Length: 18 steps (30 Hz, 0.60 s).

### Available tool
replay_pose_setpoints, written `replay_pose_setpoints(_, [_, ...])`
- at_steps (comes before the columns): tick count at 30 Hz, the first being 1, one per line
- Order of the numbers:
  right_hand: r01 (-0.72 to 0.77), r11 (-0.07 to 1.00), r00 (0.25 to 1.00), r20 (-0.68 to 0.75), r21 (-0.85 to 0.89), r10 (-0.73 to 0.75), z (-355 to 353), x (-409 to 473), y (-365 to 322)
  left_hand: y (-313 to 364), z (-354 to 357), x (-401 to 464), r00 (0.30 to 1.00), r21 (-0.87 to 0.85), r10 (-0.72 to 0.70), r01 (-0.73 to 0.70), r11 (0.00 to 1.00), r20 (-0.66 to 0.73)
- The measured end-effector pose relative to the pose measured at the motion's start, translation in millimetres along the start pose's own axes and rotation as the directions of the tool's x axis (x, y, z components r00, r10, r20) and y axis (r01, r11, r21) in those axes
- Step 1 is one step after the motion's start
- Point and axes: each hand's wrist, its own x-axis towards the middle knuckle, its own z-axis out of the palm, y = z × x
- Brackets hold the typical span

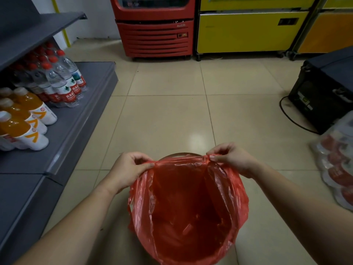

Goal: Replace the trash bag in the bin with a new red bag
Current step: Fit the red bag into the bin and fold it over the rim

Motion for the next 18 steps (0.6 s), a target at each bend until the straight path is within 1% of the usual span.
replay_pose_setpoints(3, [0.015,0.999,0.999,-0.045,-0.03,-0.016,1.6,0.6,1.6,-0.2,4.8,0.5,0.999,-0.043,-0.018,0.016,0.999,-0.042])
replay_pose_setpoints(6, [0.021,0.998,0.995,-0.094,-0.054,-0.026,5.7,2.6,7.2,-4.3,10.1,3.0,0.998,-0.129,-0.056,0.051,0.99,-0.041])
replay_pose_setpoints(8, [0.02,0.999,0.993,-0.115,-0.038,-0.025,9.3,4.7,11.2,-4.4,13.7,3.6,0.997,-0.171,-0.078,0.072,0.983,-0.027])
replay_pose_setpoints(15, [-0.065,0.997,0.993,-0.101,0.031,0.068,13.6,3.5,24.1,-10.0,21.8,8.0,0.983,-0.264,-0.186,0.182,0.947,0.012])
replay_pose_setpoints(18, [-0.125,0.992,0.989,-0.075,0.027,0.127,11.2,-1.3,25.9,-11.6,21.8,6.8,0.964,-0.305,-0.263,0.264,0.915,0.043])
